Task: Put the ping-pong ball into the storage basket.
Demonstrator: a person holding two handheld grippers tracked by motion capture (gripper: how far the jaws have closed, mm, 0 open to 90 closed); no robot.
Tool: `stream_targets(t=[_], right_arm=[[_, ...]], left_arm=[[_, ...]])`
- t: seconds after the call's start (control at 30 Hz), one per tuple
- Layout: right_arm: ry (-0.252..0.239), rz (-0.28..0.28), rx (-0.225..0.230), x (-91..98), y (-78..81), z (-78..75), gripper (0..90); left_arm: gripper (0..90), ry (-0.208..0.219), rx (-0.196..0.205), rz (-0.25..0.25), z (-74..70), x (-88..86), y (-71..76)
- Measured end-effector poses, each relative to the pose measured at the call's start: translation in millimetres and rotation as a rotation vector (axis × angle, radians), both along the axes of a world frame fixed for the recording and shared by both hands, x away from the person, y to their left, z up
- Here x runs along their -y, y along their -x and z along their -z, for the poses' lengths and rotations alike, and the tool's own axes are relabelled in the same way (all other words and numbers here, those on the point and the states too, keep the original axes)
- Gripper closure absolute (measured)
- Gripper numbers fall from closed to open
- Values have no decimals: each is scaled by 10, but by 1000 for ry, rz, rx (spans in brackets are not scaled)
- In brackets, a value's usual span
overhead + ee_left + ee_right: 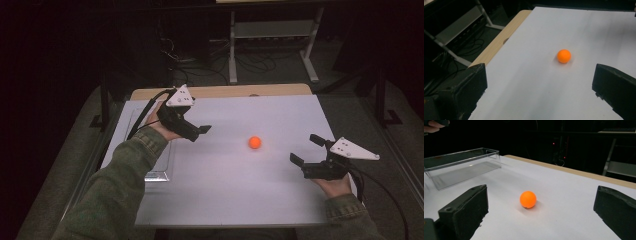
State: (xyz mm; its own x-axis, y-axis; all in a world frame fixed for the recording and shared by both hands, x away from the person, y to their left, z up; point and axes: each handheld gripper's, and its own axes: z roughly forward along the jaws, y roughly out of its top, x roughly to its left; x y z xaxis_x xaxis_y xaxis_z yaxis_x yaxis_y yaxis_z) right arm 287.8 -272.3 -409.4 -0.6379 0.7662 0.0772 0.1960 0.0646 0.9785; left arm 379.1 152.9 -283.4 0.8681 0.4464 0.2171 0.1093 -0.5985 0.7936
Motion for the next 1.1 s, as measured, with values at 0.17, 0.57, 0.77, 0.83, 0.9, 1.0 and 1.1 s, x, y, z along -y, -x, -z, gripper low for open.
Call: stream_targets(t=[0.17, 0.57, 0.77, 0.83, 0.9, 1.0, 1.1], right_arm=[[-1, 0, 1, 4, 4, 0, 0], [3, -5, -3, -8, 6, 9, 0], [-7, -2, -6, 8, 17, 8, 0], [-7, -3, -6, 9, 18, 8, 0], [-5, -4, -5, 6, 20, 8, 0], [-4, -4, -6, 3, 19, 10, 0], [-4, -6, -4, 2, 19, 12, 0]], left_arm=[[0, -12, -12, 11, -2, 63, -27], [0, -45, -30, 20, 12, 196, -140], [0, -79, -39, 35, 51, 257, -162], [0, -87, -40, 46, 67, 293, -167], [0, -90, -46, 52, 80, 328, -174], [0, -99, -48, 64, 88, 379, -189], [0, -101, -53, 73, 86, 419, -202]])
